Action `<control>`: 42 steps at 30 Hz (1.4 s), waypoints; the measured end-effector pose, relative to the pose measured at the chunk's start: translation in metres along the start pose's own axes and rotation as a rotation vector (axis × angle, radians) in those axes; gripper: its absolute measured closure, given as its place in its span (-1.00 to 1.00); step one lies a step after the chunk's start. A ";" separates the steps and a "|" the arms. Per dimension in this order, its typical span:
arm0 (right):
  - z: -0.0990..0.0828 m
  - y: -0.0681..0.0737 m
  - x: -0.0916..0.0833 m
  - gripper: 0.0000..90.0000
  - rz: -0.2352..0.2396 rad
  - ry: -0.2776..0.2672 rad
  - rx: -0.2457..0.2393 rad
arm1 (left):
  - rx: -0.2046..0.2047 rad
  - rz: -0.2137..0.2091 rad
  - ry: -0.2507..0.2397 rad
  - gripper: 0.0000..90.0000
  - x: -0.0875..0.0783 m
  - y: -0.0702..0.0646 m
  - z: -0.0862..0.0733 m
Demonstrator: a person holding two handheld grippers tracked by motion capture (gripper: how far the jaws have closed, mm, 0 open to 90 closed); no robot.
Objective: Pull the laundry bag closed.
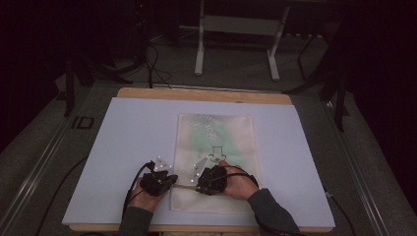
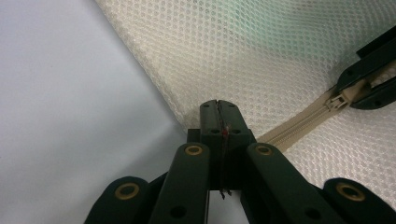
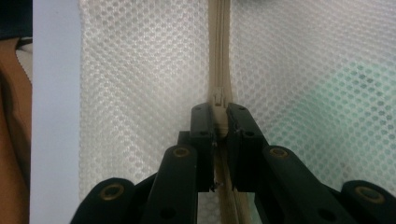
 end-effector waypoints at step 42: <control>-0.029 -0.002 -0.012 0.83 0.005 0.016 0.030 | -0.002 -0.008 0.003 0.99 0.000 0.001 0.000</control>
Point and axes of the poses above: each handheld gripper's, and its own axes: x roughly forward along the jaws, z roughly out of its top, y roughly to its left, the point moved 6 cm from there along x, roughly forward along the jaws, and after that the axes turned 4 degrees about y, right-handed, at the moved point
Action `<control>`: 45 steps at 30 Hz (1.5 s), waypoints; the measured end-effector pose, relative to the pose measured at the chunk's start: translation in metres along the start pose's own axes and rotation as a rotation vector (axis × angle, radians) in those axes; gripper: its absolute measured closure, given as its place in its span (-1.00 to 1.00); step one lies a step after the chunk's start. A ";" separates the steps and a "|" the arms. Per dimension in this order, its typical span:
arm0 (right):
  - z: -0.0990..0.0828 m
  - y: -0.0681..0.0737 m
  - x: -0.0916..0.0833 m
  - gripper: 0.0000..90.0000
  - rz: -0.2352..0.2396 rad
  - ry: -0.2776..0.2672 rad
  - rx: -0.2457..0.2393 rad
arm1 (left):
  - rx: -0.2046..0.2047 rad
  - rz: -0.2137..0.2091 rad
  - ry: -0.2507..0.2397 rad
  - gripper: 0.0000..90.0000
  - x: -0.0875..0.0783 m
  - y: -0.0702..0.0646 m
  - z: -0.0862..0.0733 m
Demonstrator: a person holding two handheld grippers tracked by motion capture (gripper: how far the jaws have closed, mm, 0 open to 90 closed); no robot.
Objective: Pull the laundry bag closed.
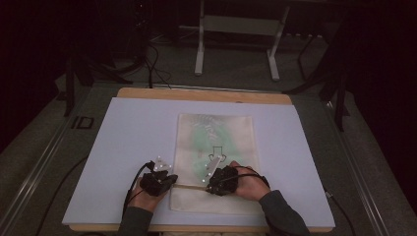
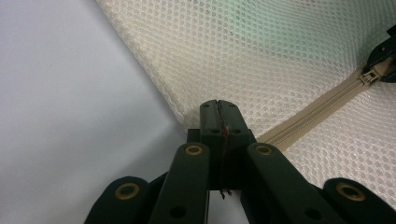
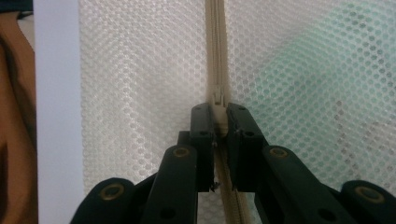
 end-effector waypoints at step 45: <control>-0.021 0.001 -0.006 0.83 0.004 0.013 0.016 | -0.005 -0.001 -0.003 0.99 0.000 0.000 0.000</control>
Point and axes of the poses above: each handheld gripper's, and its own axes: x roughly forward along the jaws, z roughly out of its top, y roughly to its left, the point moved 6 cm from there along x, roughly forward along the jaws, and after that the axes turned 4 degrees about y, right-handed, at the moved point
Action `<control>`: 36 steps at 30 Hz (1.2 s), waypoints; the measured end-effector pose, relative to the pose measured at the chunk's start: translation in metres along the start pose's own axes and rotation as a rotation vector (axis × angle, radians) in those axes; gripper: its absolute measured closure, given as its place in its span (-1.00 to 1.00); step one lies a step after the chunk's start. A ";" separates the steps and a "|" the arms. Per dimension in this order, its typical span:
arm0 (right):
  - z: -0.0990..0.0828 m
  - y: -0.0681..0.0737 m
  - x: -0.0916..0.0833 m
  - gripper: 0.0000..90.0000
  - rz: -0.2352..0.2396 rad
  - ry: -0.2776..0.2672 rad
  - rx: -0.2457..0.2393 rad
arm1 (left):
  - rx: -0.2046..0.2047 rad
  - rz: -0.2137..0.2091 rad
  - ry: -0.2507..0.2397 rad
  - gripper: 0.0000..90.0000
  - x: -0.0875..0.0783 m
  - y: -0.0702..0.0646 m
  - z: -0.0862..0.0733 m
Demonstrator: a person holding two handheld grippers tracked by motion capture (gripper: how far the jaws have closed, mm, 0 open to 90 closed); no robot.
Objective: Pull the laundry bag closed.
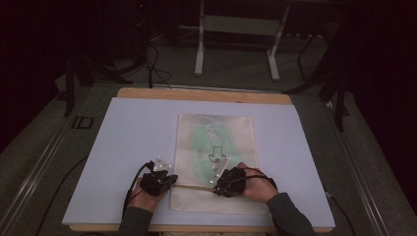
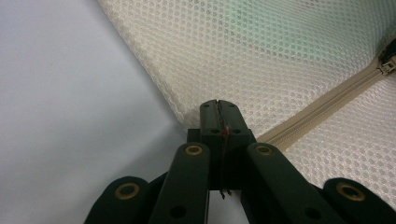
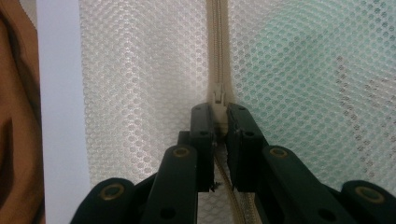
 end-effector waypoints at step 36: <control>-0.016 -0.003 -0.006 0.83 0.014 -0.016 0.024 | -0.004 -0.008 -0.006 0.99 0.000 0.001 -0.001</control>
Point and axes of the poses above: each handheld gripper's, and its own axes: x roughly forward along the jaws, z roughly out of its top, y roughly to its left, the point moved 6 cm from there along x, roughly forward along the jaws, and after that the axes turned 4 degrees about y, right-handed, at the moved point
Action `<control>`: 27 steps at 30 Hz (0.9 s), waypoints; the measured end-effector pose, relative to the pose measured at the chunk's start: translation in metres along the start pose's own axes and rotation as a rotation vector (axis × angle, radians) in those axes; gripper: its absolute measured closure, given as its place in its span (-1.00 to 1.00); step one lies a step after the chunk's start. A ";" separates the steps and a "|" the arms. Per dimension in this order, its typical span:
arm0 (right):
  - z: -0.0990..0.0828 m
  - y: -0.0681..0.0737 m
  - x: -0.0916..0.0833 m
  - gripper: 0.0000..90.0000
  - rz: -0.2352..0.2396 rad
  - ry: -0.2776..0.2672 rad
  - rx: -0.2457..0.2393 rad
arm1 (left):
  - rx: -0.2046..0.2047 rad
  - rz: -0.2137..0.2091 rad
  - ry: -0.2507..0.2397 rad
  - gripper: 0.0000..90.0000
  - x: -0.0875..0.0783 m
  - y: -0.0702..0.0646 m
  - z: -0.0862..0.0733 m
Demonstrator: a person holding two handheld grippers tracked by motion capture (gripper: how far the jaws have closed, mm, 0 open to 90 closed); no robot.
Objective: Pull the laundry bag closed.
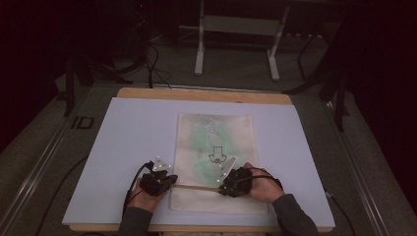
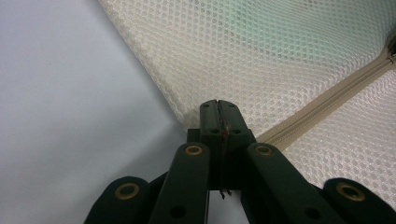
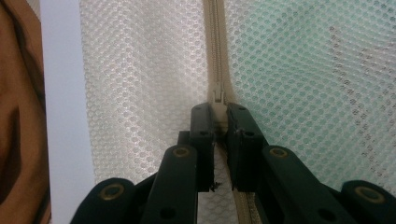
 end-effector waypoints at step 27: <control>-0.023 -0.002 -0.014 0.83 -0.025 0.012 0.034 | -0.001 0.004 -0.002 0.99 0.000 0.000 0.000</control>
Point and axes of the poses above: each handheld gripper's, and its own axes: x roughly forward along the jaws, z roughly out of its top, y roughly to its left, the point moved 6 cm from there along x, roughly forward along the jaws, and after that the axes turned 4 degrees about y, right-handed, at the moved point
